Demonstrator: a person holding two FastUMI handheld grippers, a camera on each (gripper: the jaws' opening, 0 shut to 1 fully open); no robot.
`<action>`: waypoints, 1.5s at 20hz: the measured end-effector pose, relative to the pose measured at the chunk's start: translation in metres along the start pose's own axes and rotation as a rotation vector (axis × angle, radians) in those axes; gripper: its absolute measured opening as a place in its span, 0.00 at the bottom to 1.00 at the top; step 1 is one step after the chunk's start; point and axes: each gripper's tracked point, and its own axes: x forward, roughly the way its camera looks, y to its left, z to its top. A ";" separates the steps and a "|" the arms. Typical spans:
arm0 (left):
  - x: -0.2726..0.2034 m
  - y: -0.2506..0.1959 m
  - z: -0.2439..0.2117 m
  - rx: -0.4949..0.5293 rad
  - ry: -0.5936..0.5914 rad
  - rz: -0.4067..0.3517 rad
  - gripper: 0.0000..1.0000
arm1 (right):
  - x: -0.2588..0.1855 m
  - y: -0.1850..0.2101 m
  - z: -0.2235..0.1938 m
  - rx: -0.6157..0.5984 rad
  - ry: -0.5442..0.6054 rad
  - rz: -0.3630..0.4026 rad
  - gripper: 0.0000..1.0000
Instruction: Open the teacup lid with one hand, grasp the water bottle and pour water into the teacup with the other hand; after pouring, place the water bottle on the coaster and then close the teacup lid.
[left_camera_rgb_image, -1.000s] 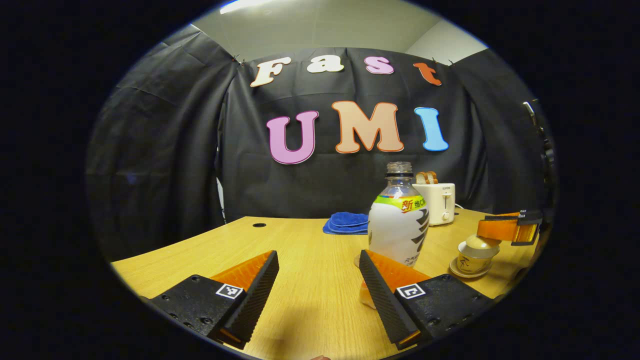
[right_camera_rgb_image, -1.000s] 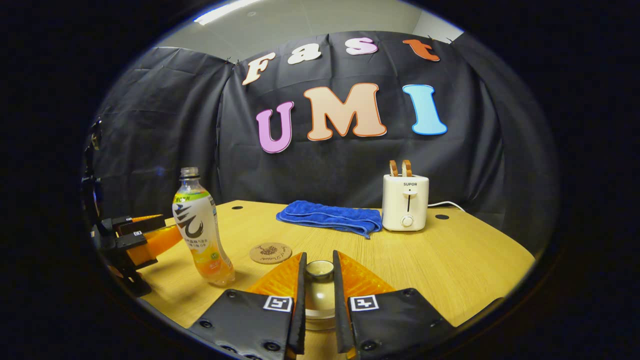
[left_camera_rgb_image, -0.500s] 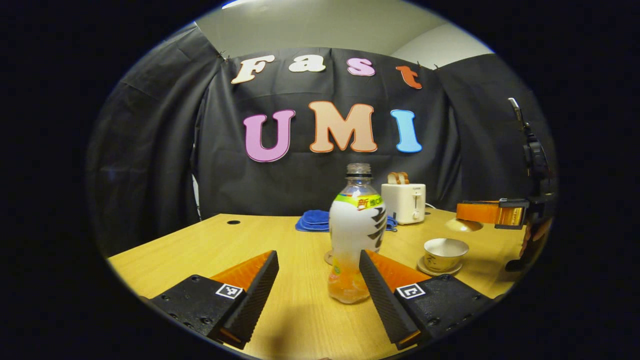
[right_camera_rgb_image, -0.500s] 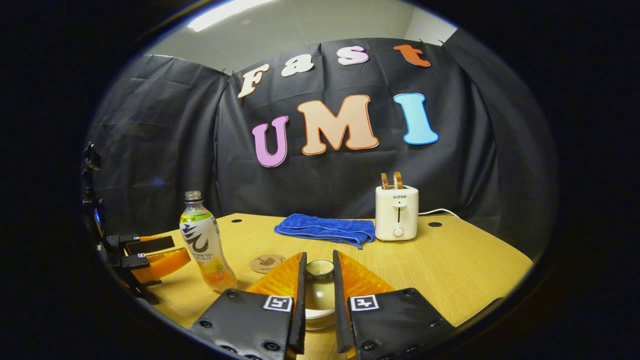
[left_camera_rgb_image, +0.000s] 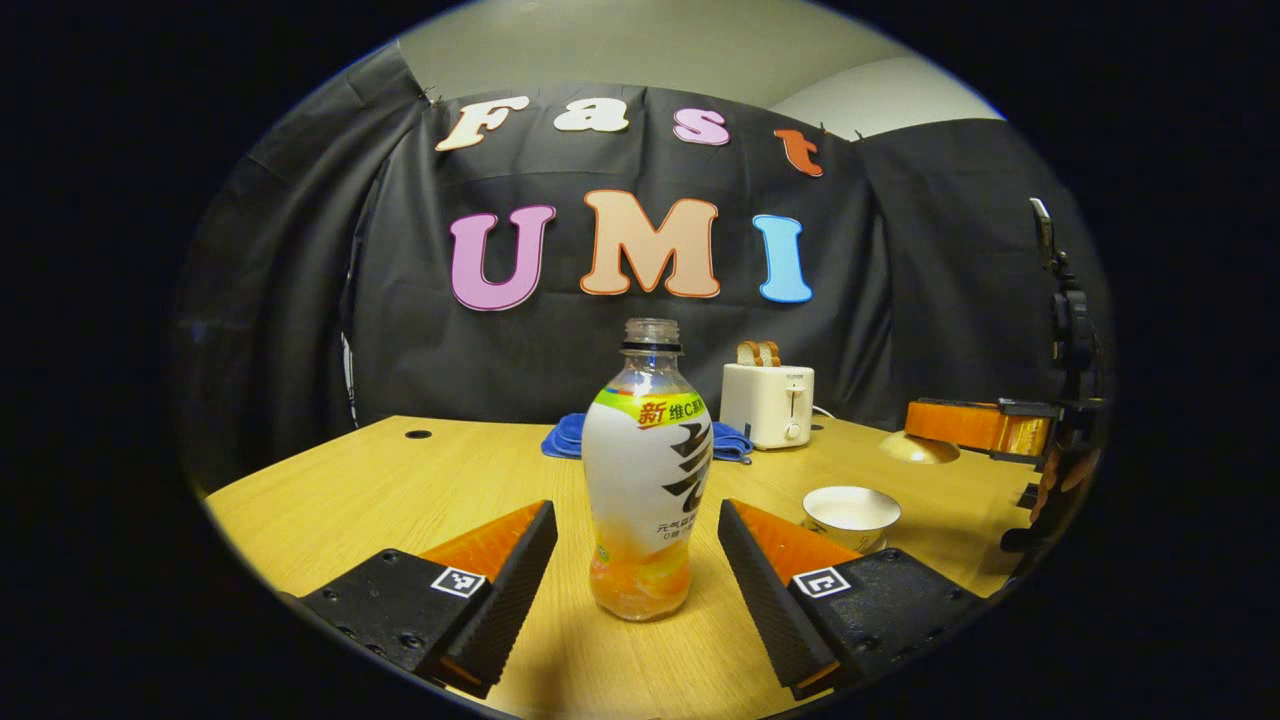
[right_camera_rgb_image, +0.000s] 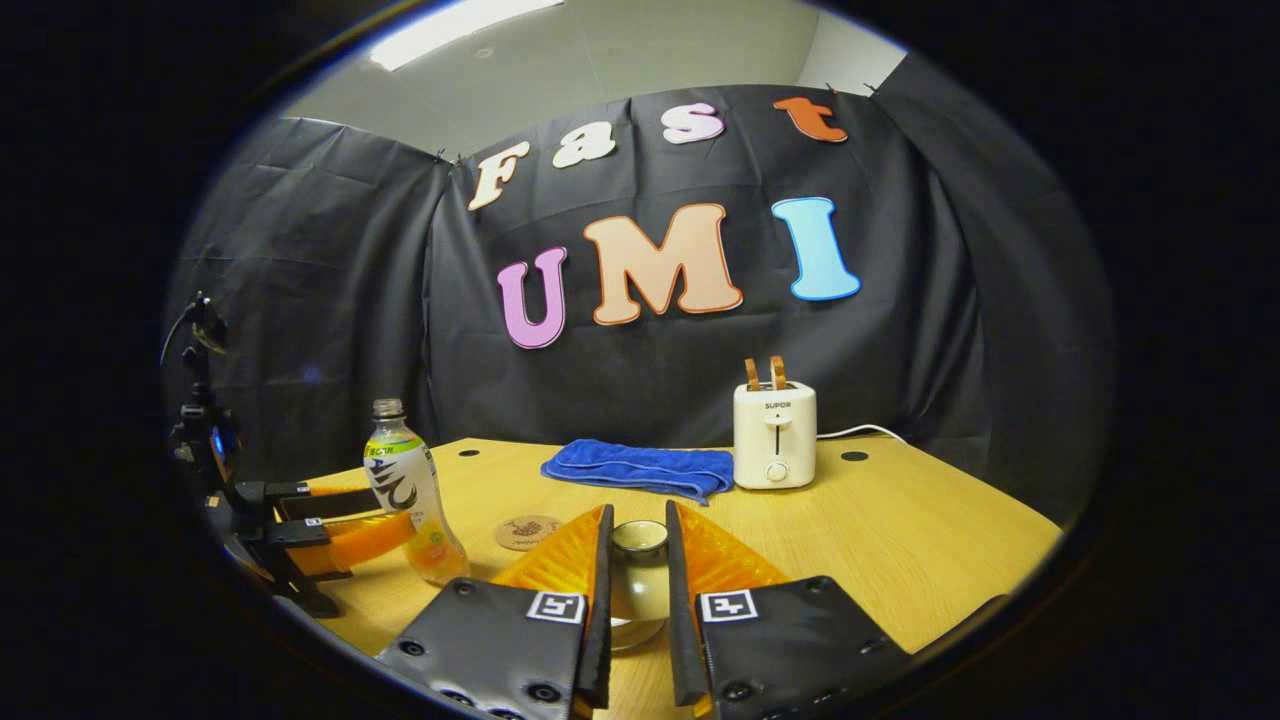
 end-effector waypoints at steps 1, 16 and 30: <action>0.004 0.003 -0.003 0.004 0.011 0.012 0.95 | -0.003 -0.003 0.002 0.005 -0.006 -0.002 0.27; 0.033 -0.004 -0.007 0.079 0.062 0.033 0.59 | -0.017 -0.043 0.006 0.027 -0.018 -0.055 0.28; 0.041 -0.020 0.006 0.502 0.099 0.013 0.59 | -0.031 -0.072 0.008 0.063 -0.034 -0.092 0.28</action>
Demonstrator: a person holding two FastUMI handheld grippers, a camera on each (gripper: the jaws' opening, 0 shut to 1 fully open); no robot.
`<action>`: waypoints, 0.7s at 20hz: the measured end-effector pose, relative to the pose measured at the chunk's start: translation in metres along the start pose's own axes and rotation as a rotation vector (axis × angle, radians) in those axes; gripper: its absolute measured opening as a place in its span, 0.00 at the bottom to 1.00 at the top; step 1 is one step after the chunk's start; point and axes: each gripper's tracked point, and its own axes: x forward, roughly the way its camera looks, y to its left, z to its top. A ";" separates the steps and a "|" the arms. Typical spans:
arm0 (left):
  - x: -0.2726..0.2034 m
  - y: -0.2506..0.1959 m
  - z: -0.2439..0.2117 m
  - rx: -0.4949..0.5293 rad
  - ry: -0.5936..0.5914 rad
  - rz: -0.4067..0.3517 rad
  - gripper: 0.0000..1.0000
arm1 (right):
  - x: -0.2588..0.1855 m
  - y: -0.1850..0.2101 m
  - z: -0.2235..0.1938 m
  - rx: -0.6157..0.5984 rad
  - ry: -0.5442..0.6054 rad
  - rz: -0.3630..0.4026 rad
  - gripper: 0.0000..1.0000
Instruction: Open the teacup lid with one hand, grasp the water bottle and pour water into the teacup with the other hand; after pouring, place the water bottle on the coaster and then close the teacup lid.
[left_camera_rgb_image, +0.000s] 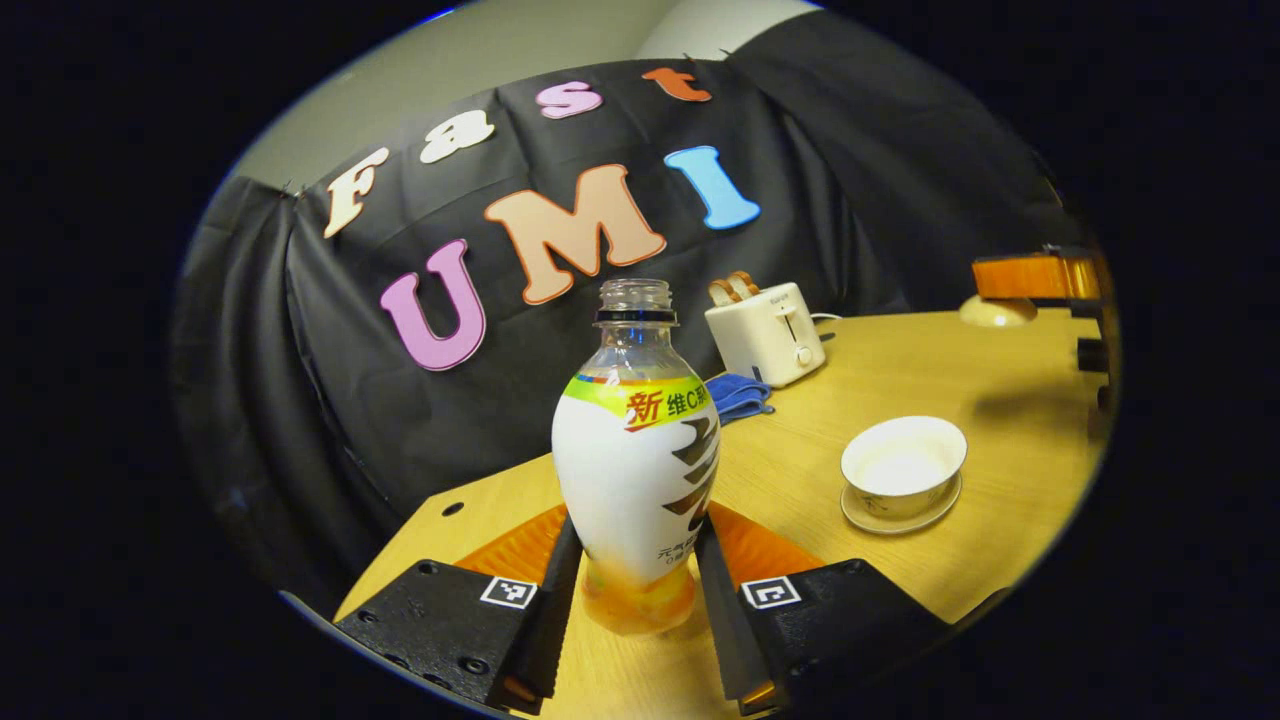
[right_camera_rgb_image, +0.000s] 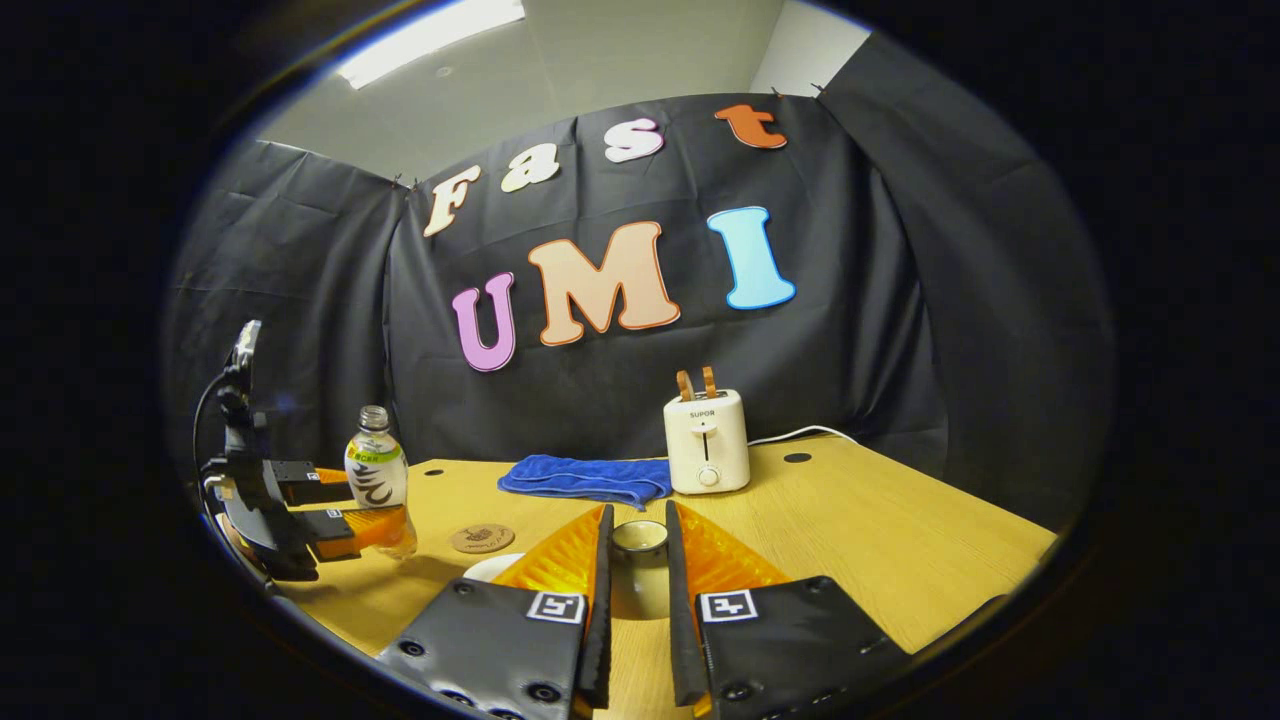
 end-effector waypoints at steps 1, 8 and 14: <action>0.000 -0.004 -0.002 0.025 0.007 -0.004 0.59 | -0.001 0.001 0.000 0.000 0.000 0.001 0.27; 0.007 -0.033 -0.008 0.246 0.058 -0.044 0.60 | -0.005 -0.006 0.004 0.011 -0.017 -0.008 0.28; 0.008 -0.057 -0.015 0.412 0.105 -0.087 0.59 | -0.007 -0.022 0.015 0.015 -0.042 -0.033 0.25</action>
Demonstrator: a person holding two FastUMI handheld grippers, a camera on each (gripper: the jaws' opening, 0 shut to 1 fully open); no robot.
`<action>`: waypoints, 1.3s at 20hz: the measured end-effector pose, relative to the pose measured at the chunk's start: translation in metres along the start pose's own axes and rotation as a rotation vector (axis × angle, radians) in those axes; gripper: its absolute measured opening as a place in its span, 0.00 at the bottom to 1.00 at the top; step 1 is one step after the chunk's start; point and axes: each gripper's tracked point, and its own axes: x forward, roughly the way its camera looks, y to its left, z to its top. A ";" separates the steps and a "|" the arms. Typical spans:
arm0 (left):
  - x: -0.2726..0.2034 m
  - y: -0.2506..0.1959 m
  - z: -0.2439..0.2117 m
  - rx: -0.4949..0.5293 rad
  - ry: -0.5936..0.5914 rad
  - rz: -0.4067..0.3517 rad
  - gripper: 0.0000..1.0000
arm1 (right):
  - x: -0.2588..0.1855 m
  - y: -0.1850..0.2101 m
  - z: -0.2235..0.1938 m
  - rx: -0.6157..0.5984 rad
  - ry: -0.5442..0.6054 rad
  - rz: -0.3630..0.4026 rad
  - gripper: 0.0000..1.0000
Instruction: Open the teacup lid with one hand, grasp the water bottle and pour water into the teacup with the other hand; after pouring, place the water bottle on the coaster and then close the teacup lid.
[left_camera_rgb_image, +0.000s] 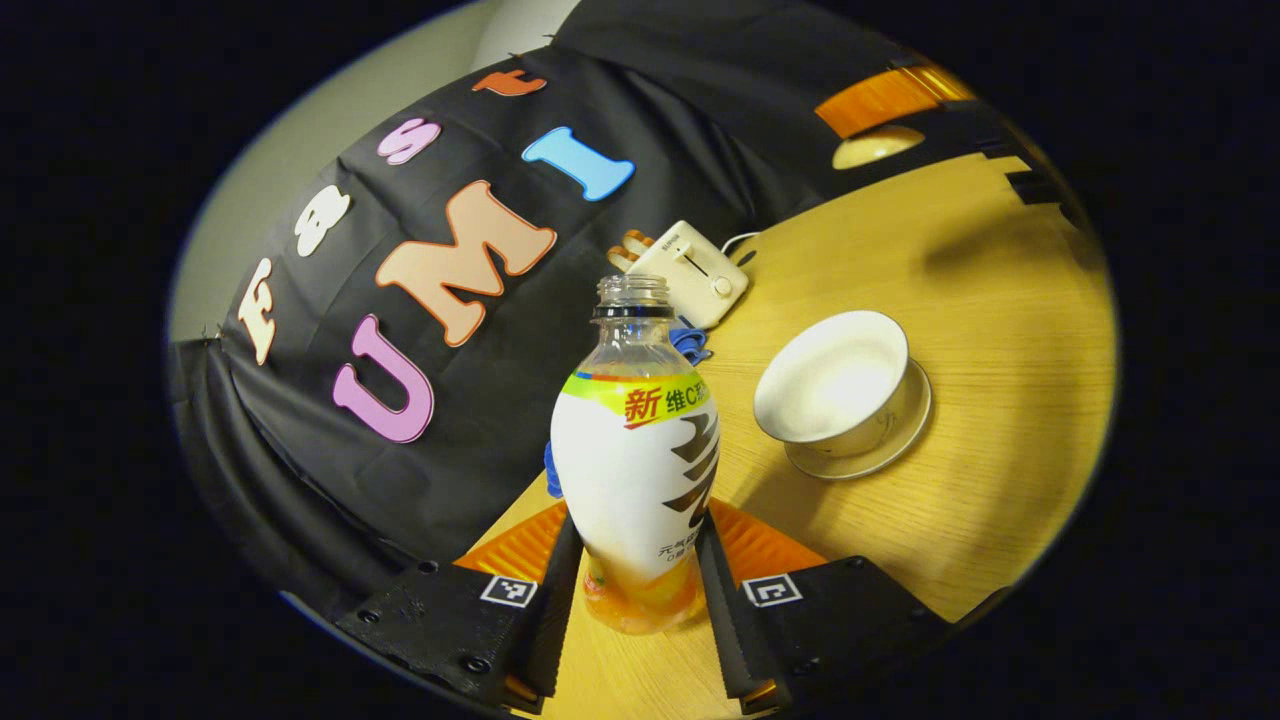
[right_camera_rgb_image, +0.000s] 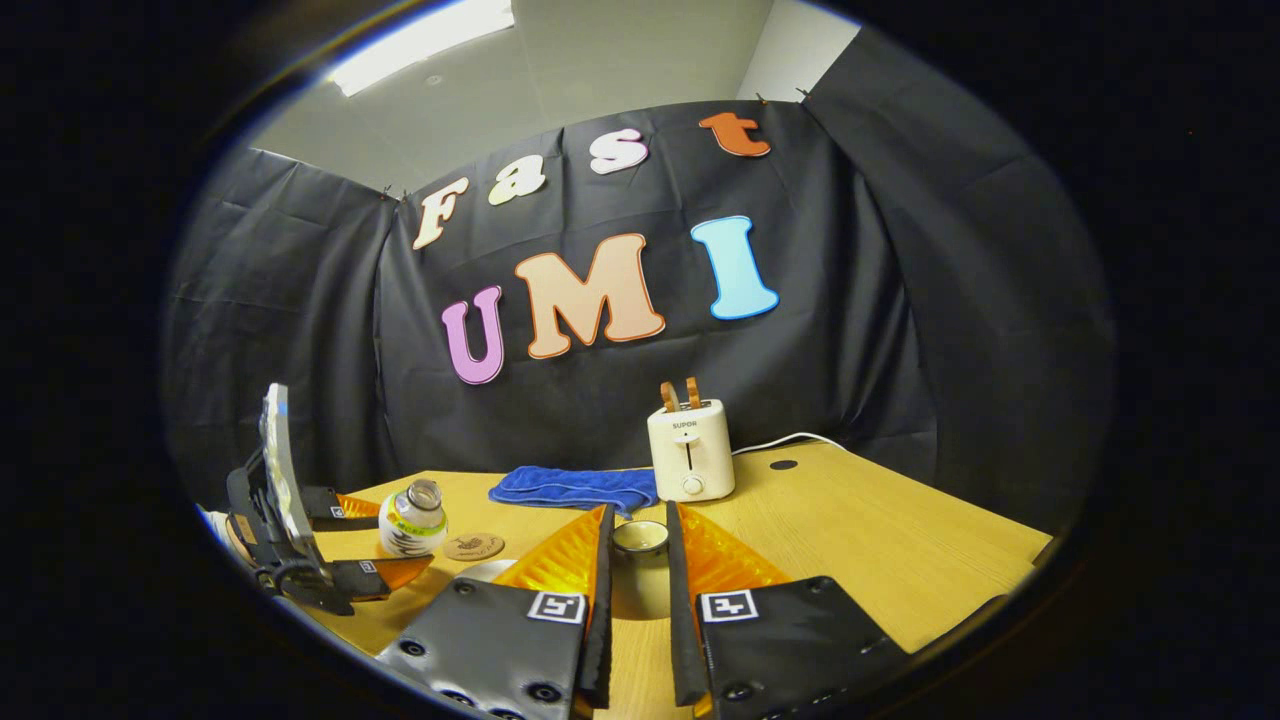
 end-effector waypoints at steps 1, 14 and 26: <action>0.001 0.002 -0.003 0.036 0.014 0.003 0.59 | 0.000 -0.005 0.003 -0.005 -0.006 -0.010 0.25; 0.001 0.006 -0.013 0.451 0.105 0.020 0.59 | -0.005 -0.026 0.016 0.020 -0.039 -0.040 0.27; 0.012 0.017 -0.011 0.645 0.172 0.048 0.51 | -0.002 -0.041 0.013 0.037 -0.030 -0.061 0.25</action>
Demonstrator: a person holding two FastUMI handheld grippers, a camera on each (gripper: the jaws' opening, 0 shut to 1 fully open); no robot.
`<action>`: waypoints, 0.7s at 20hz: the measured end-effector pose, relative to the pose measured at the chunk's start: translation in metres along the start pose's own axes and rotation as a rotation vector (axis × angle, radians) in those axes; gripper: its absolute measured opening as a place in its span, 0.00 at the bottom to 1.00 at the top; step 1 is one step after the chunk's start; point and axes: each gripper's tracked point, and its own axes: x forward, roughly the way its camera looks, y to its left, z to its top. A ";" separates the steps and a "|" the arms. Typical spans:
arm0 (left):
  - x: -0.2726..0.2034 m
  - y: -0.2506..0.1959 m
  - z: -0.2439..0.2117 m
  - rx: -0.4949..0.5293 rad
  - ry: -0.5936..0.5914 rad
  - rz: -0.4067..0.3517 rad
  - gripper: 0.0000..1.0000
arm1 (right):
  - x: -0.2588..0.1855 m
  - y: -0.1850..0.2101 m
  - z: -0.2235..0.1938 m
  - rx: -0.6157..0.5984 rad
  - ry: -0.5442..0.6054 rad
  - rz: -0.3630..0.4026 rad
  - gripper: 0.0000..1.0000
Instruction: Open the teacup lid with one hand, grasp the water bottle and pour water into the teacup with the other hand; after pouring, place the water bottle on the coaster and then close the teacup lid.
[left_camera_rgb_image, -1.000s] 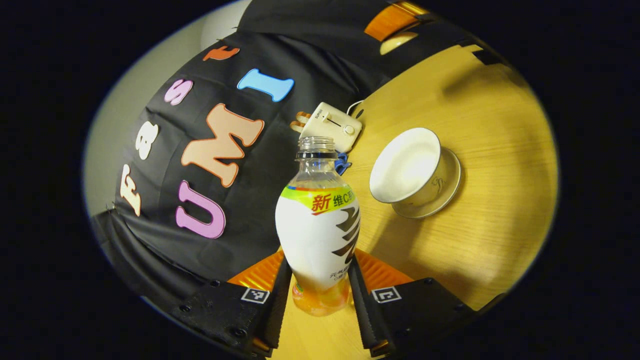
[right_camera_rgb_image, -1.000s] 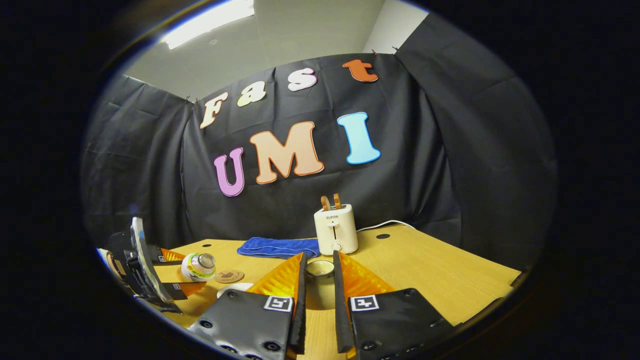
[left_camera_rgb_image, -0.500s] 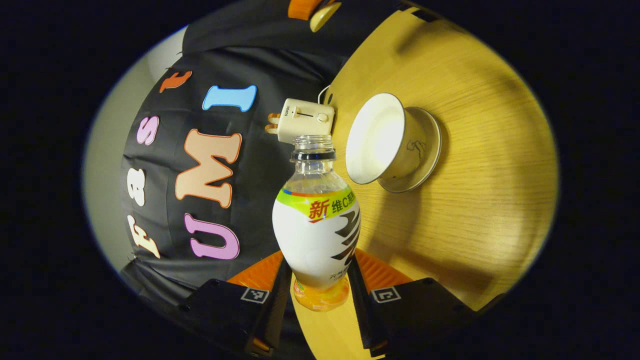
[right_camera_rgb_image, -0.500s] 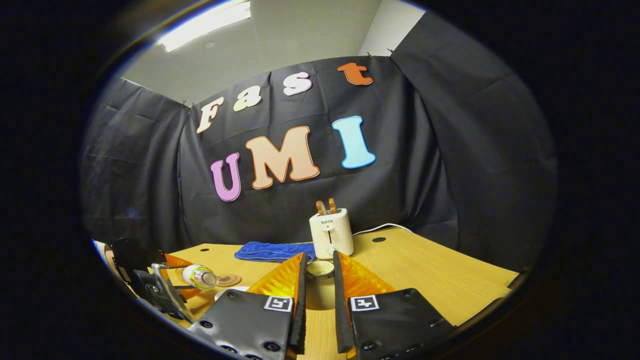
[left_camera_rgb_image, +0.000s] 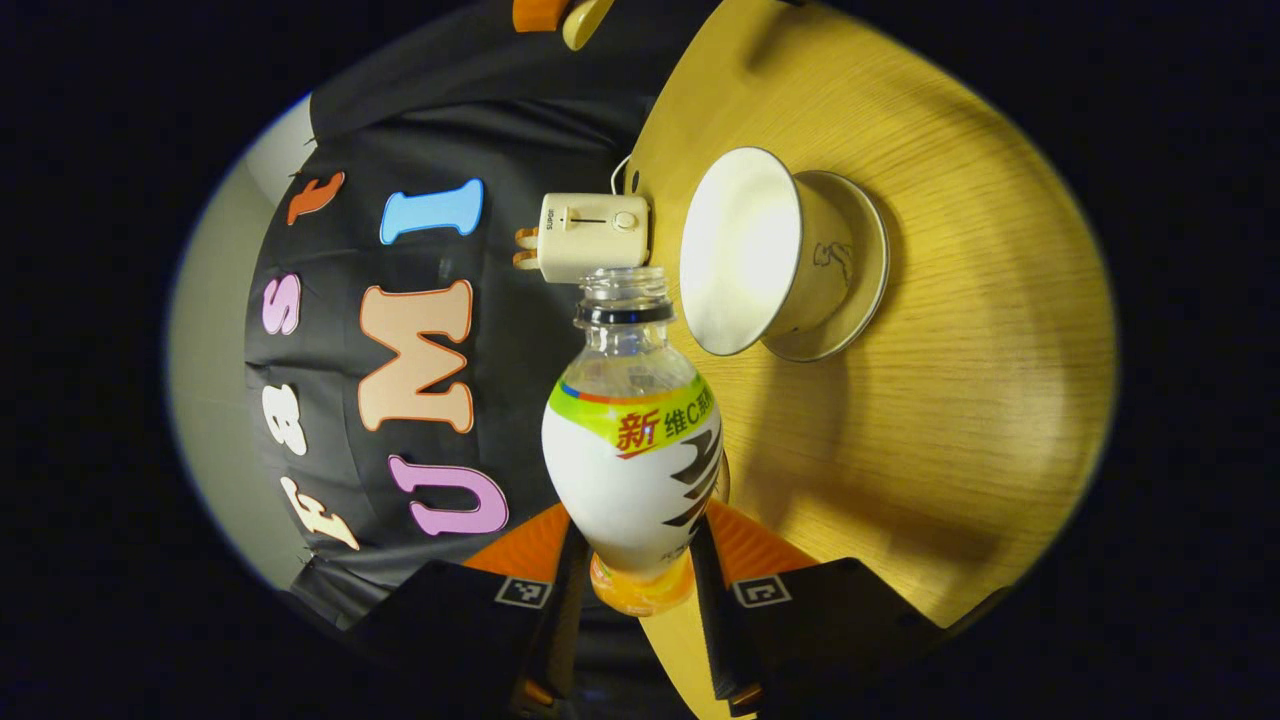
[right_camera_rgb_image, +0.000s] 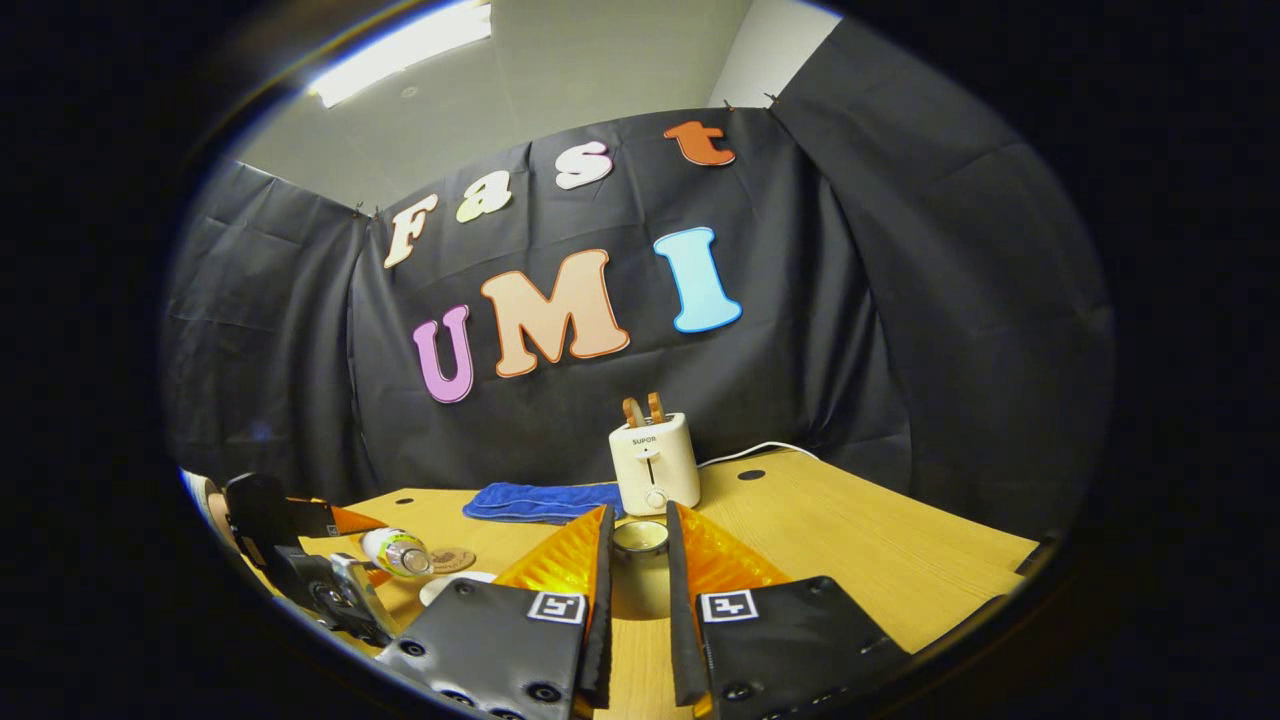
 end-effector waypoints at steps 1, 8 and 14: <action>0.001 0.003 0.002 0.023 -0.001 0.007 0.50 | 0.000 -0.001 0.000 0.000 0.000 -0.003 0.25; -0.001 0.025 0.004 0.171 0.033 0.038 0.48 | 0.001 -0.007 -0.001 0.004 0.005 -0.012 0.28; -0.002 0.034 0.000 0.268 0.056 0.033 0.50 | 0.001 -0.009 -0.001 0.013 0.006 -0.012 0.30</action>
